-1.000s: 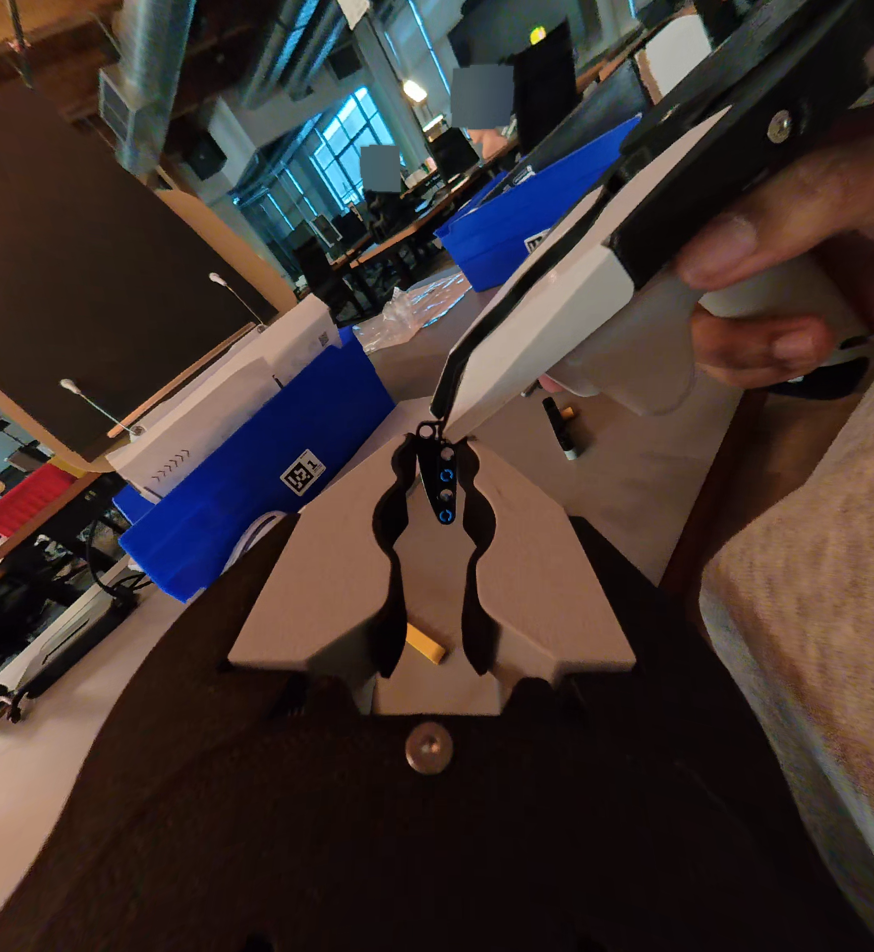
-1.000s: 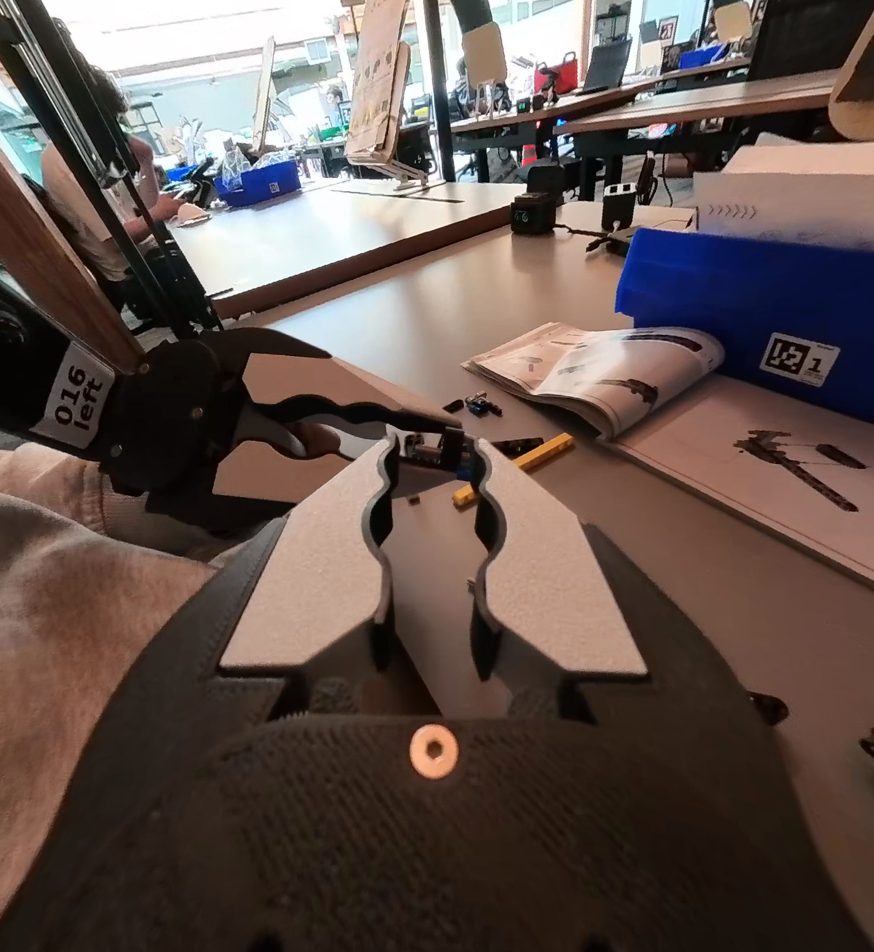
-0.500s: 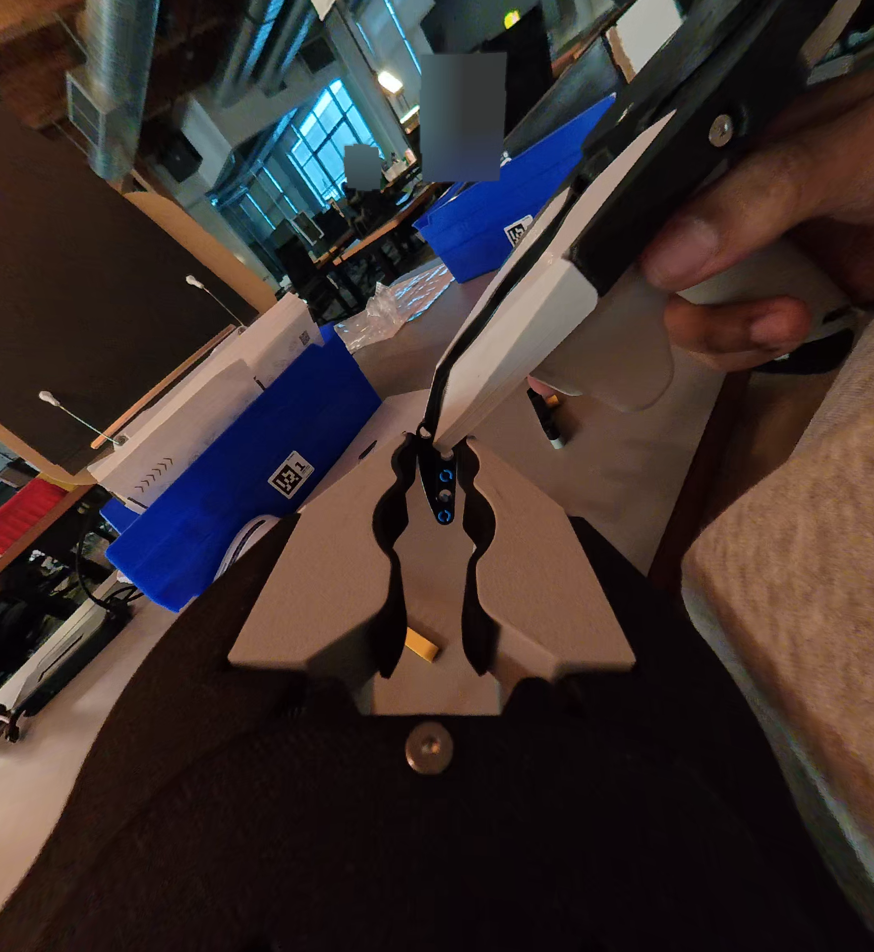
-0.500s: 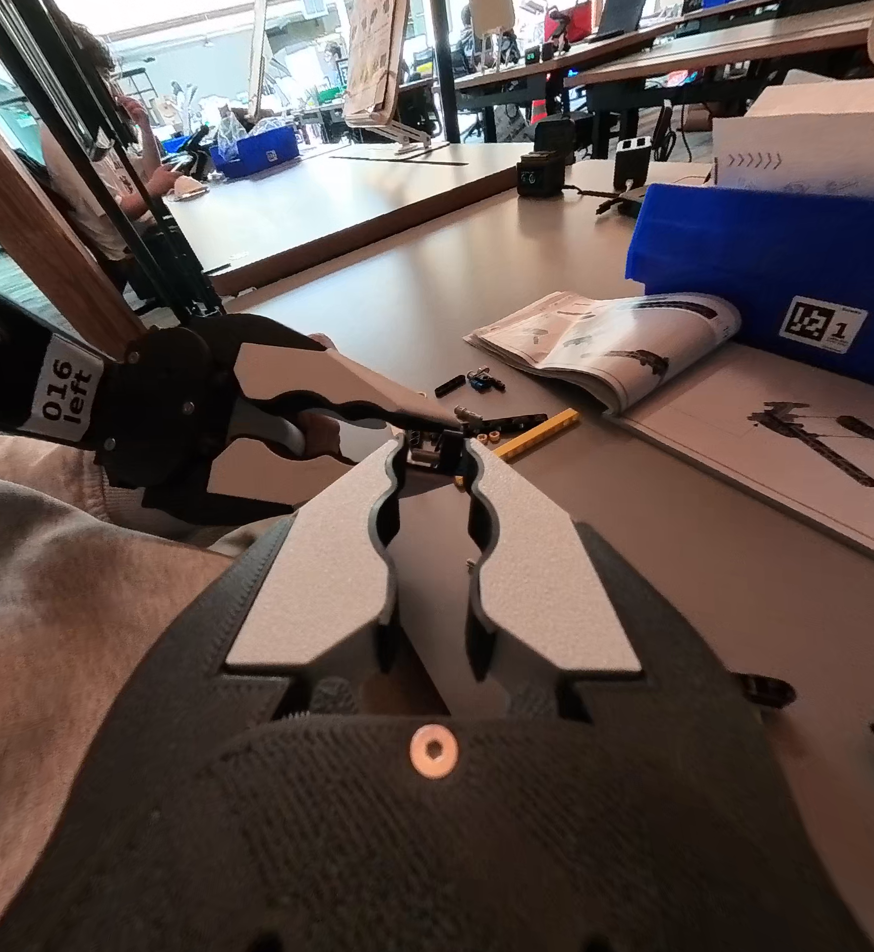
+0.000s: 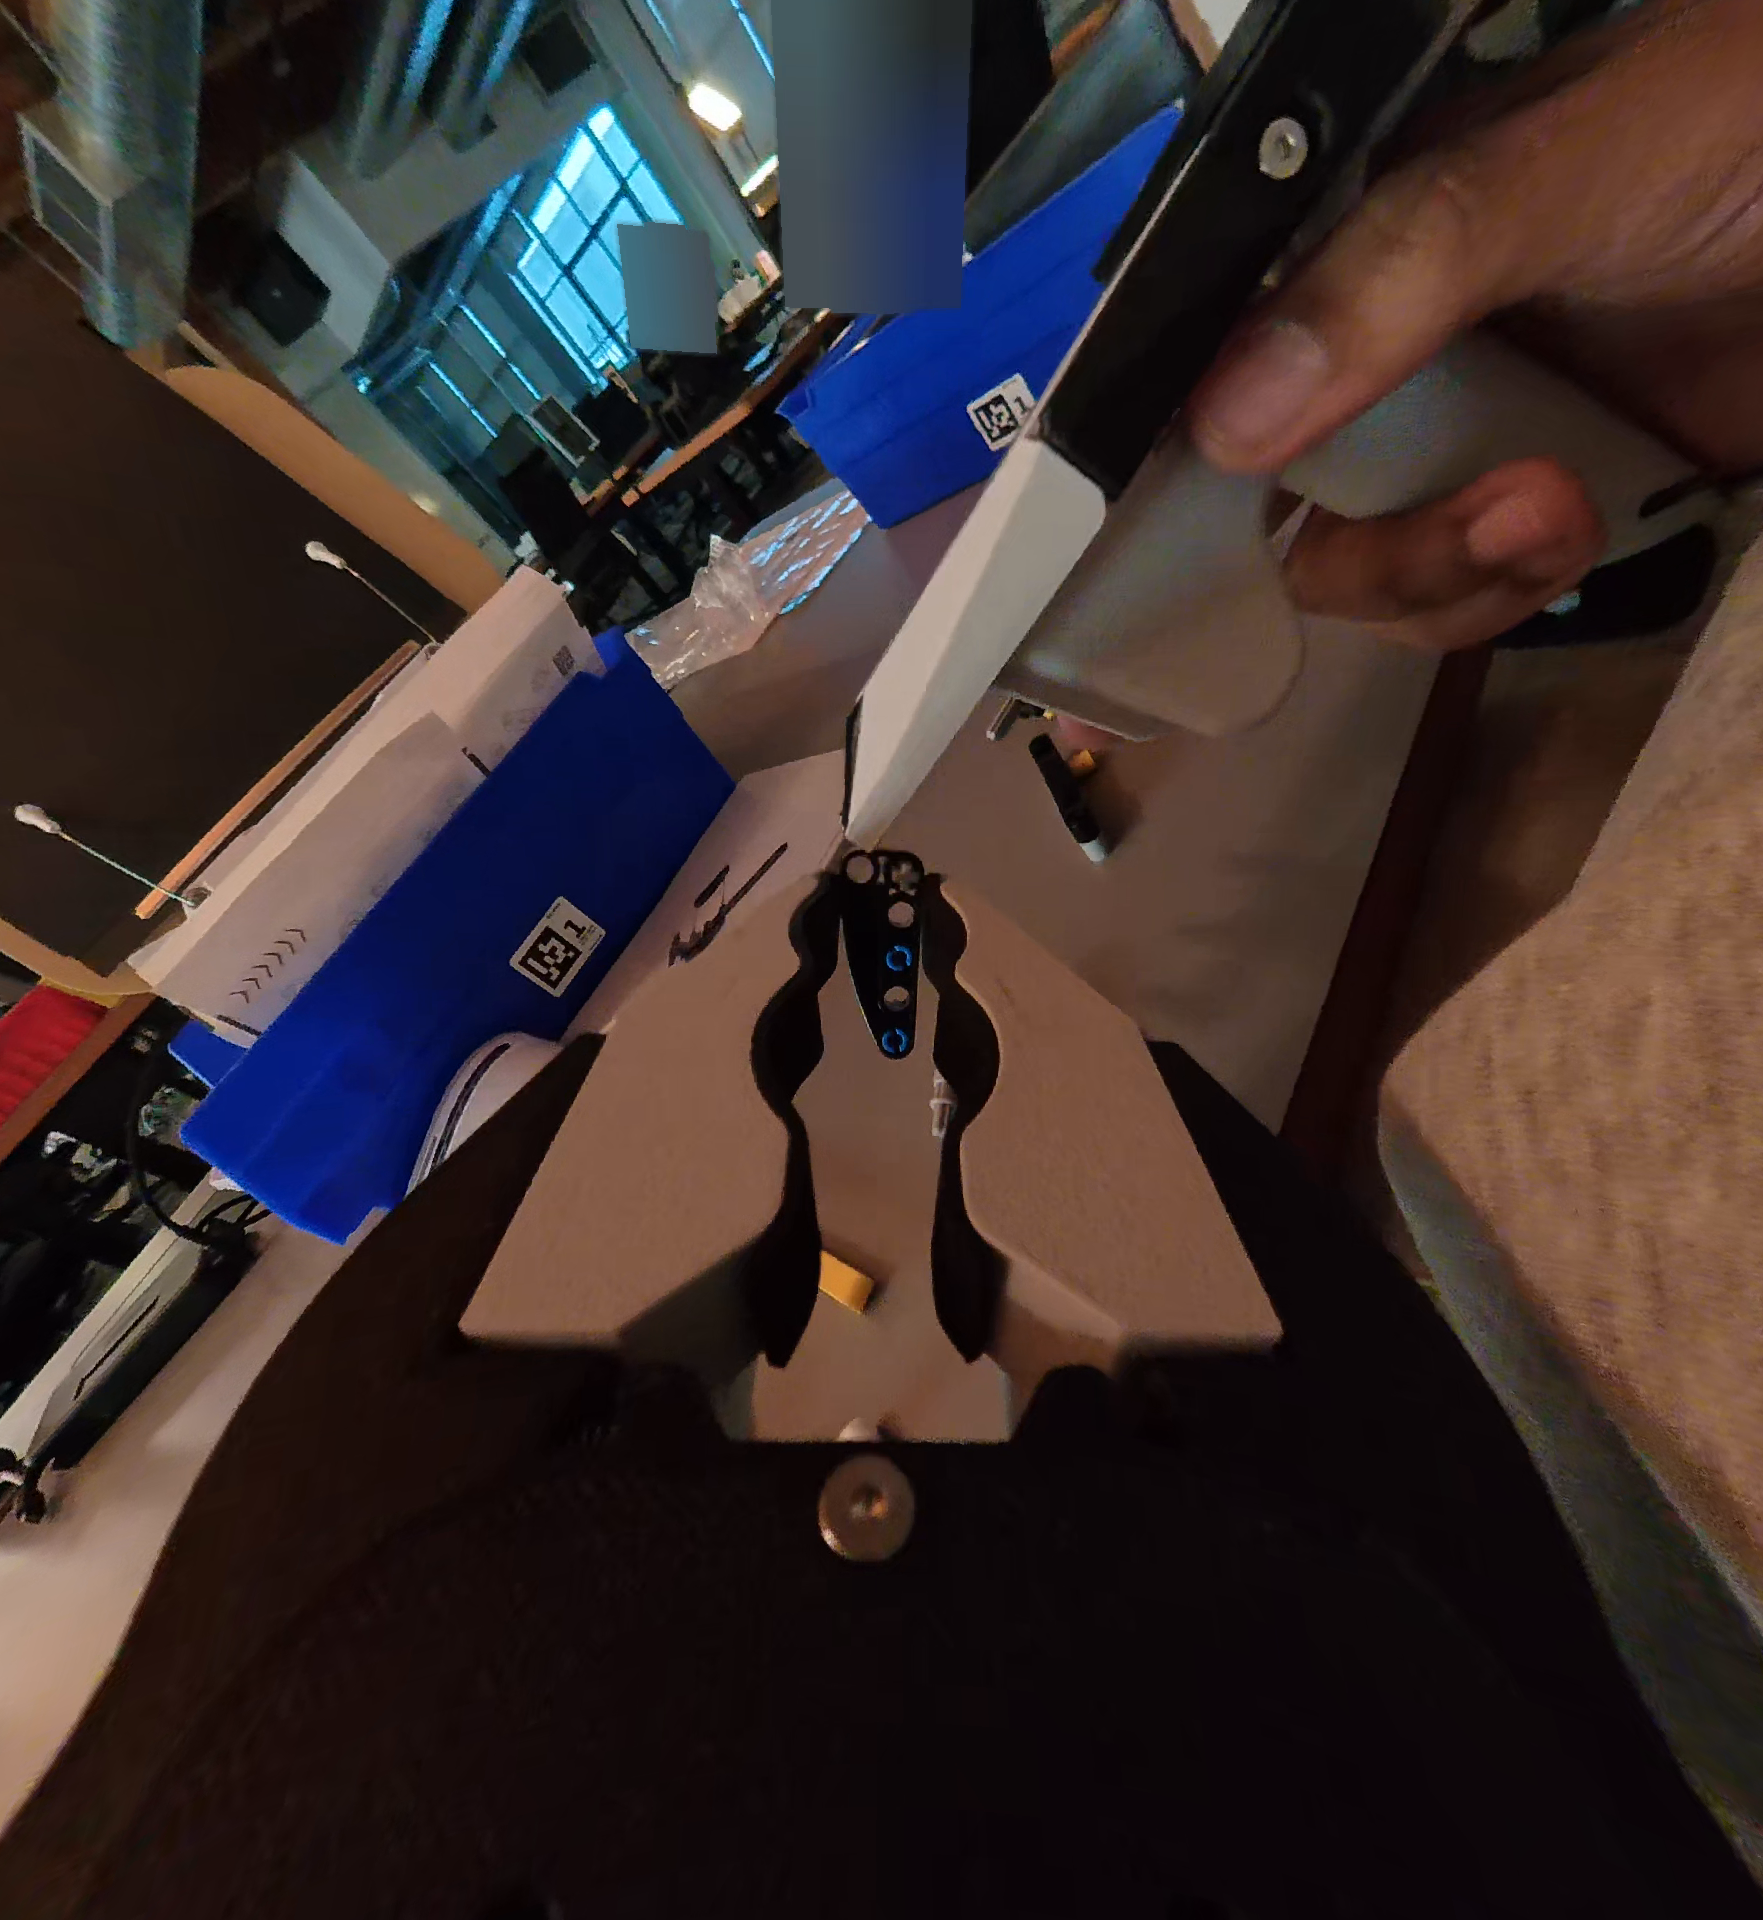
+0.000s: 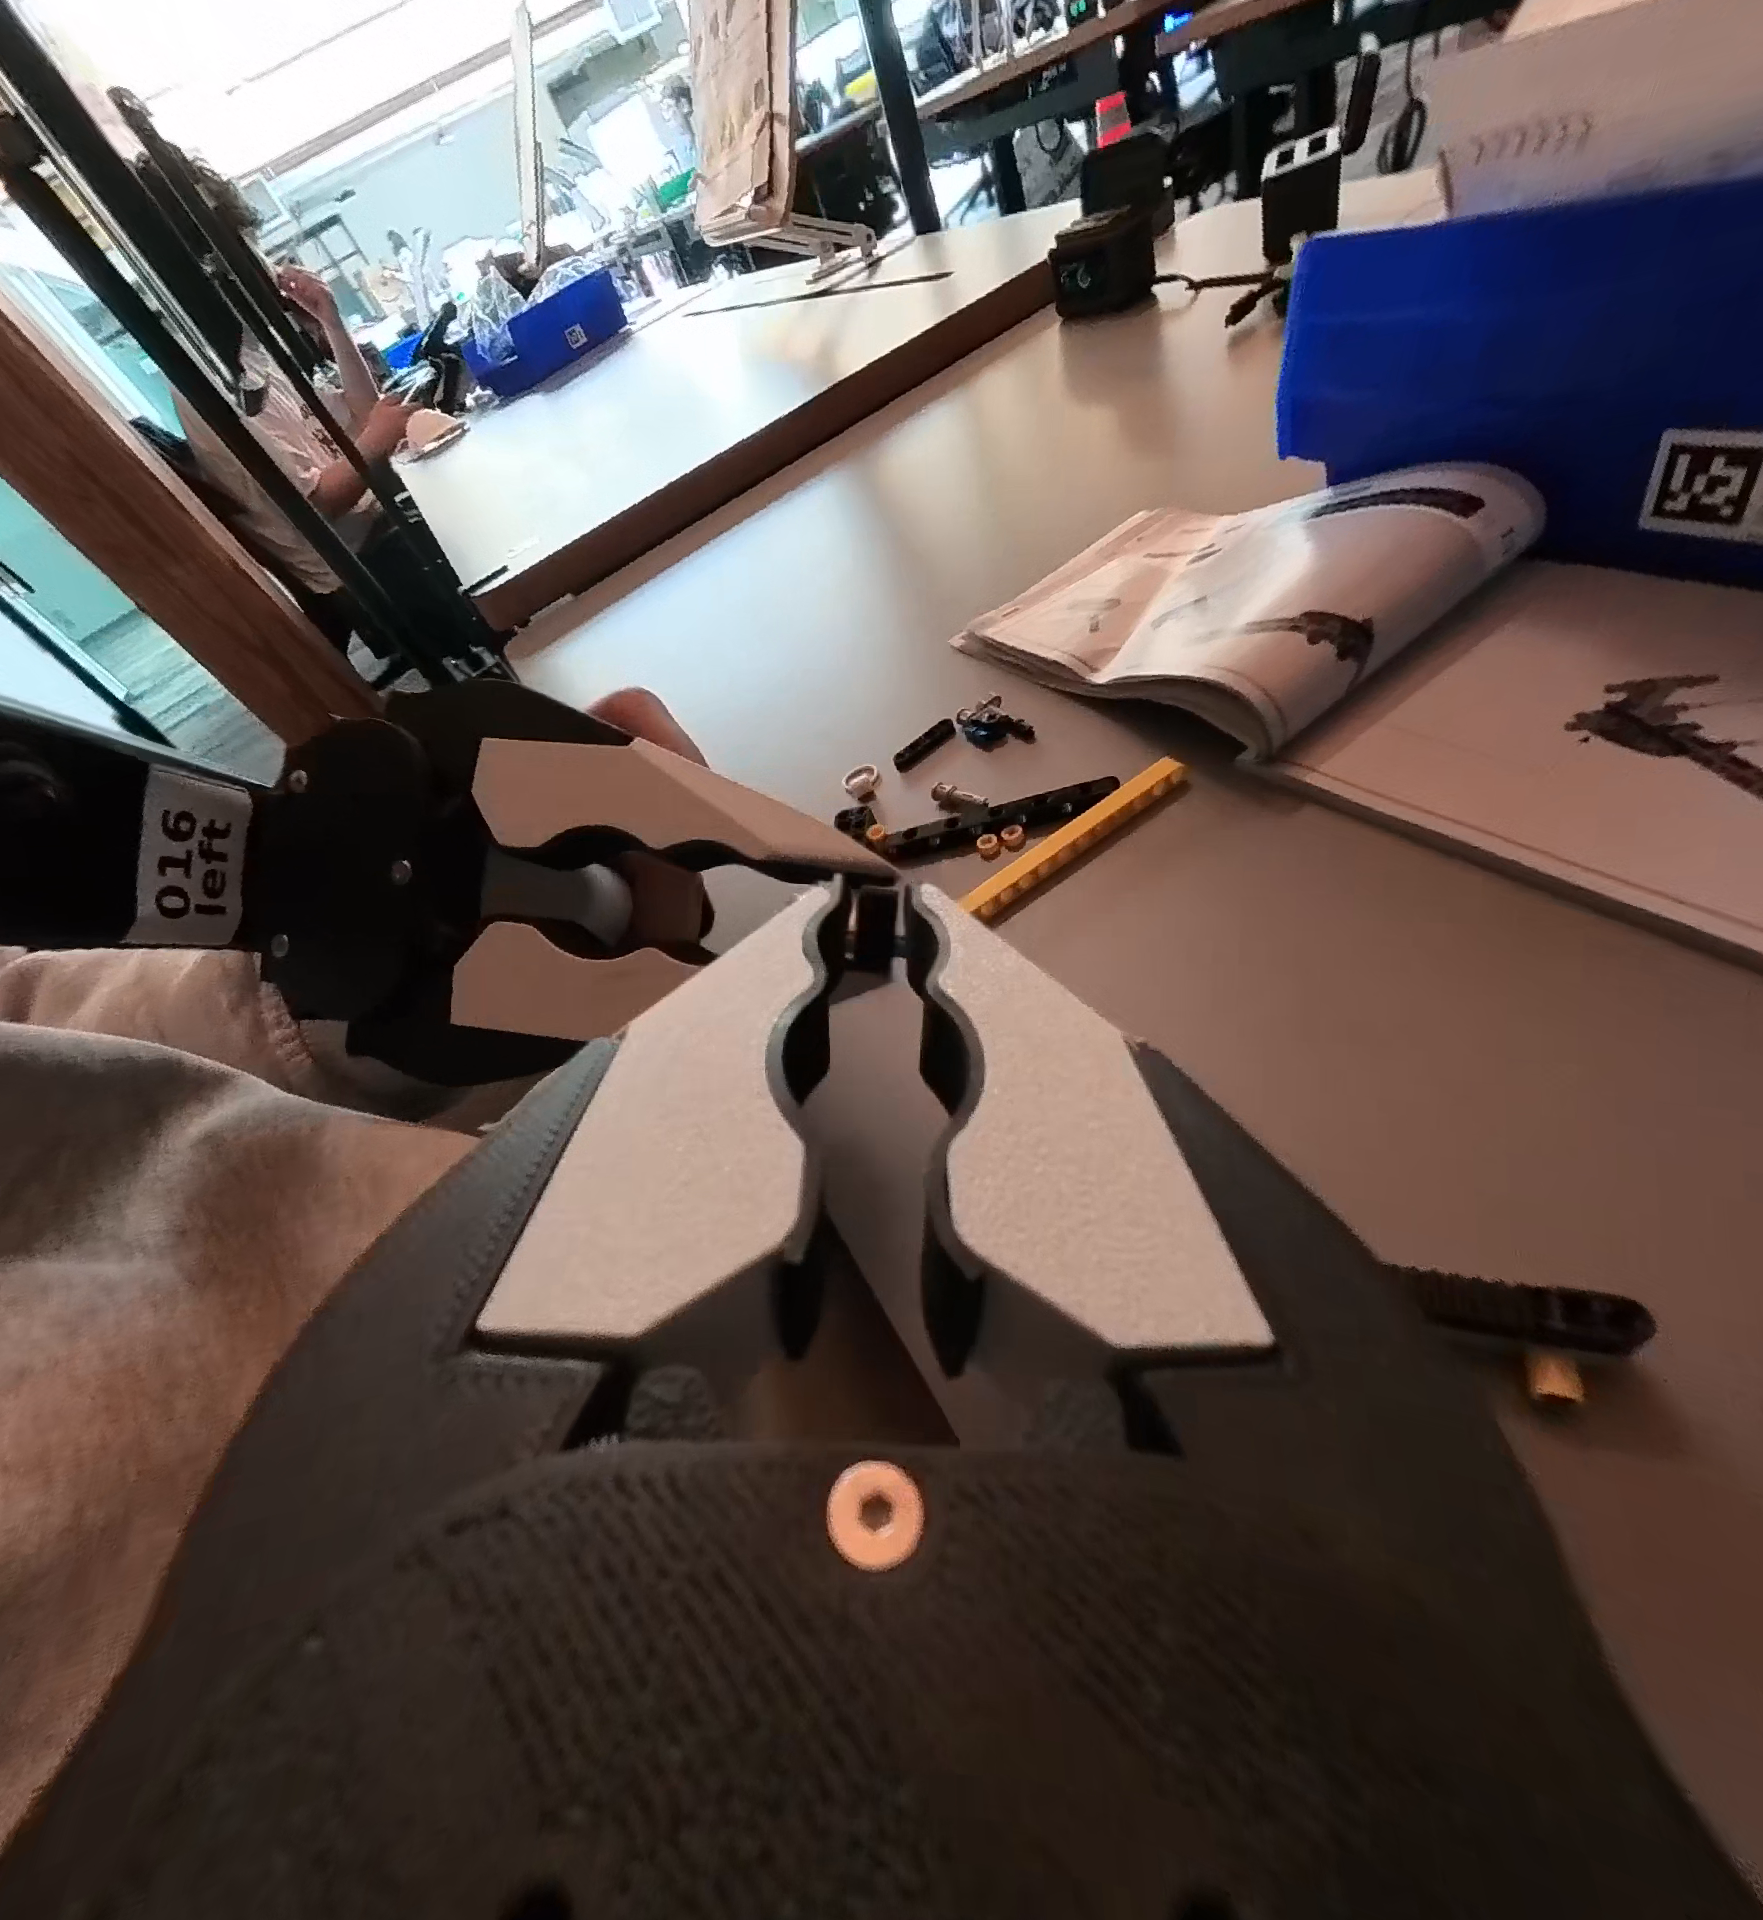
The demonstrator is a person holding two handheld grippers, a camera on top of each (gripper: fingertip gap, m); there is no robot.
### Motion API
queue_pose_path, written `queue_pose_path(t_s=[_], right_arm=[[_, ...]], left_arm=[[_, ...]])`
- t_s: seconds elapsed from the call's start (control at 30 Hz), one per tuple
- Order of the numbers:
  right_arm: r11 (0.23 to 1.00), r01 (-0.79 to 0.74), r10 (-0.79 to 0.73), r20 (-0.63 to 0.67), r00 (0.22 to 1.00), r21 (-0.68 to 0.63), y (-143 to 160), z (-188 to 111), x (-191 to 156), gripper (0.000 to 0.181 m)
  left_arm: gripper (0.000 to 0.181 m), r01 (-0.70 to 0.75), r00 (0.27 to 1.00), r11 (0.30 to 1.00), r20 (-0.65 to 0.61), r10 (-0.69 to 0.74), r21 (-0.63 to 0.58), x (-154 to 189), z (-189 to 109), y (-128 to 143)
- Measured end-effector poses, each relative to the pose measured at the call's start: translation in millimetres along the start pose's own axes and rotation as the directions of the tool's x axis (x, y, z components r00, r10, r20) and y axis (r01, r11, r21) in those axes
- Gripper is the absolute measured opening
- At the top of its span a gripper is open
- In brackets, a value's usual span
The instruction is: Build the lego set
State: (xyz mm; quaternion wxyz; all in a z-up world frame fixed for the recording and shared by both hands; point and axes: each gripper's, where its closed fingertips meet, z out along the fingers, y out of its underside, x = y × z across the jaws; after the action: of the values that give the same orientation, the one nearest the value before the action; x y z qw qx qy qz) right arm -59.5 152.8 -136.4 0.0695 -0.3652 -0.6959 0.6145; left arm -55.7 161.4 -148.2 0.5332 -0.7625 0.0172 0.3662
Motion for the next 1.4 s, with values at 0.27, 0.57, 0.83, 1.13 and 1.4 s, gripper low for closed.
queue_pose_path(t_s=[0.27, 0.57, 0.83, 1.13, 1.4], right_arm=[[0.995, -0.041, 0.044, 0.026, 0.999, -0.096, 17.1, 3.8, 3.9, 0.006], [0.992, -0.104, 0.111, 0.093, 0.99, -0.072, 10.0, -8.5, 18.0, 0.006], [0.967, -0.248, 0.254, 0.297, 0.921, -0.057, 4.4, -8.0, 4.9, 0.006], [0.954, -0.281, 0.301, 0.361, 0.883, -0.11, 12.0, -1.5, -2.7, 0.006], [0.94, -0.32, 0.34, 0.4, 0.851, -0.118, 11.9, -1.5, -4.1, 0.006]], left_arm=[[0.012, -0.054, 0.997, 0.998, -0.05, 0.052, -0.043, 12.4, 3.0, 7.6], [0.022, 0.391, 0.902, 0.92, -0.203, -0.381, 0.01, 1.9, -8.6, -6.5], [0.022, 0.812, 0.462, 0.565, -0.431, -0.775, -0.146, -1.7, -14.3, -3.2], [0.017, 0.878, 0.253, 0.411, -0.491, -0.834, -0.246, 2.4, -14.2, -1.4], [0.006, 0.87, 0.209, 0.396, -0.51, -0.834, -0.292, 10.1, -13.4, -1.4]])
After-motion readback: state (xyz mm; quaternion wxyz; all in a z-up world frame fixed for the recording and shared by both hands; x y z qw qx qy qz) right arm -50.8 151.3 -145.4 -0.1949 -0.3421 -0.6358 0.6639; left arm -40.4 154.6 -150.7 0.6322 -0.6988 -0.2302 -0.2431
